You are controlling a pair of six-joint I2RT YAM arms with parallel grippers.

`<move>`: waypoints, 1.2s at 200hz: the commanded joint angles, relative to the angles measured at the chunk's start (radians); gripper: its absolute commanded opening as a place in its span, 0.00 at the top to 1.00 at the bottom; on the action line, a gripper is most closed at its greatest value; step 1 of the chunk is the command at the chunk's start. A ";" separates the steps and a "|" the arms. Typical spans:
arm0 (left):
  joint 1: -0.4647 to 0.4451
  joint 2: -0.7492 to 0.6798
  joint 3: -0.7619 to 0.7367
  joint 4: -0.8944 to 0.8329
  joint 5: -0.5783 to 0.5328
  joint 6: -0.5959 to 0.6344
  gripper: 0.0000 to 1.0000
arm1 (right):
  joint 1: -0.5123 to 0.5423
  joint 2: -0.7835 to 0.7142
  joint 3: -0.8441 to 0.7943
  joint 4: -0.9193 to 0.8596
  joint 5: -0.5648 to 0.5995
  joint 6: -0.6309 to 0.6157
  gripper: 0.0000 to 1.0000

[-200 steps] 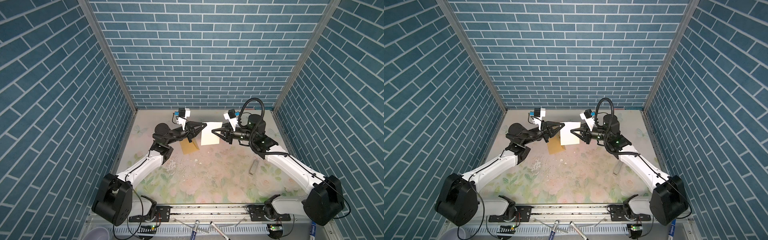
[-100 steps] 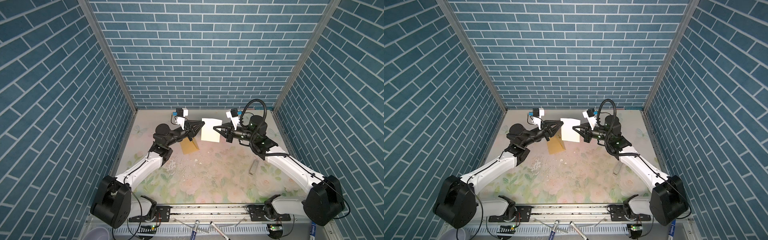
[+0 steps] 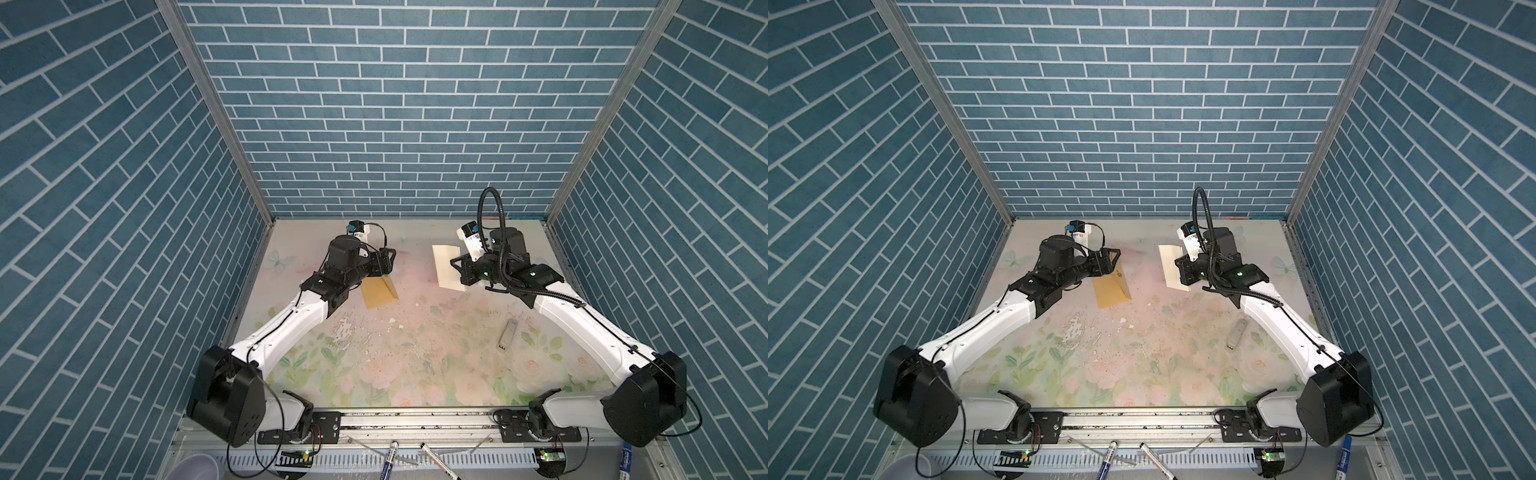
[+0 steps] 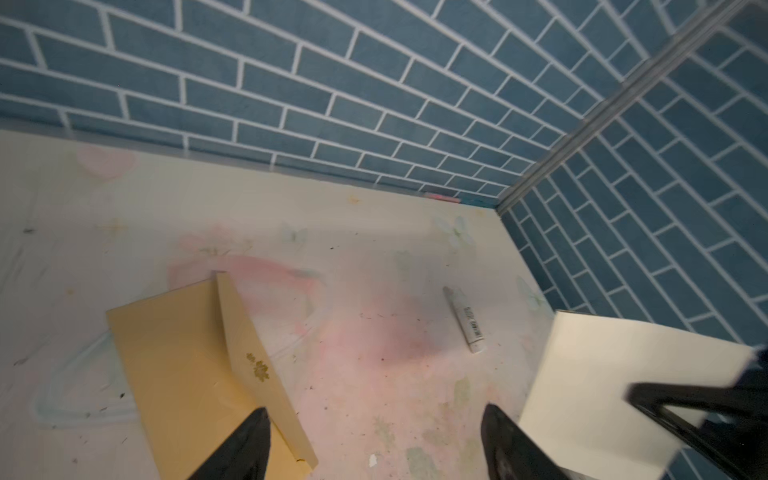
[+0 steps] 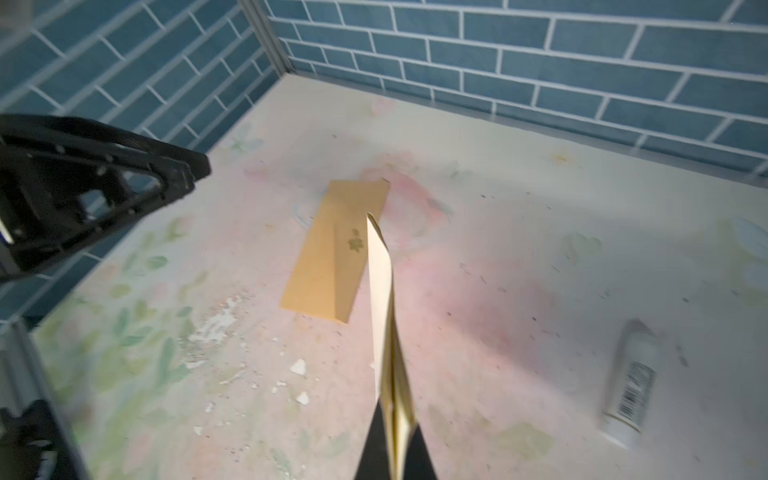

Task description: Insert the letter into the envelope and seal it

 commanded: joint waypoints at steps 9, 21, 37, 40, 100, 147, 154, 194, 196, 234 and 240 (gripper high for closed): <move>-0.008 0.120 0.048 -0.180 -0.105 -0.109 0.16 | -0.004 -0.046 -0.049 -0.054 0.195 -0.156 1.00; -0.010 0.173 0.071 -0.204 -0.110 -0.143 0.15 | -0.004 -0.083 -0.091 -0.022 0.213 -0.131 1.00; -0.010 0.233 0.094 -0.217 -0.117 -0.179 0.14 | -0.003 -0.120 -0.116 -0.002 0.200 -0.111 1.00; -0.010 0.244 0.096 -0.218 -0.119 -0.185 0.14 | -0.005 -0.126 -0.120 0.005 0.198 -0.110 1.00; -0.006 0.394 0.145 -0.121 -0.093 -0.223 0.22 | -0.004 -0.145 -0.137 0.078 0.134 -0.092 1.00; 0.030 0.483 0.152 0.005 -0.056 -0.267 0.38 | -0.004 -0.123 -0.130 0.093 0.076 -0.079 1.00; 0.035 0.498 0.158 0.014 -0.049 -0.268 0.41 | -0.004 -0.121 -0.130 0.092 0.074 -0.079 1.00; 0.044 0.564 0.203 0.021 -0.034 -0.269 0.61 | -0.004 -0.111 -0.128 0.093 0.072 -0.073 1.00; 0.044 0.567 0.203 0.021 -0.034 -0.269 0.63 | -0.004 -0.111 -0.128 0.093 0.072 -0.072 1.00; 0.047 0.572 0.211 0.005 -0.050 -0.270 0.91 | -0.004 -0.110 -0.129 0.098 0.078 -0.061 1.00; 0.047 0.562 0.205 0.000 -0.058 -0.269 0.95 | -0.004 -0.112 -0.130 0.100 0.077 -0.058 1.00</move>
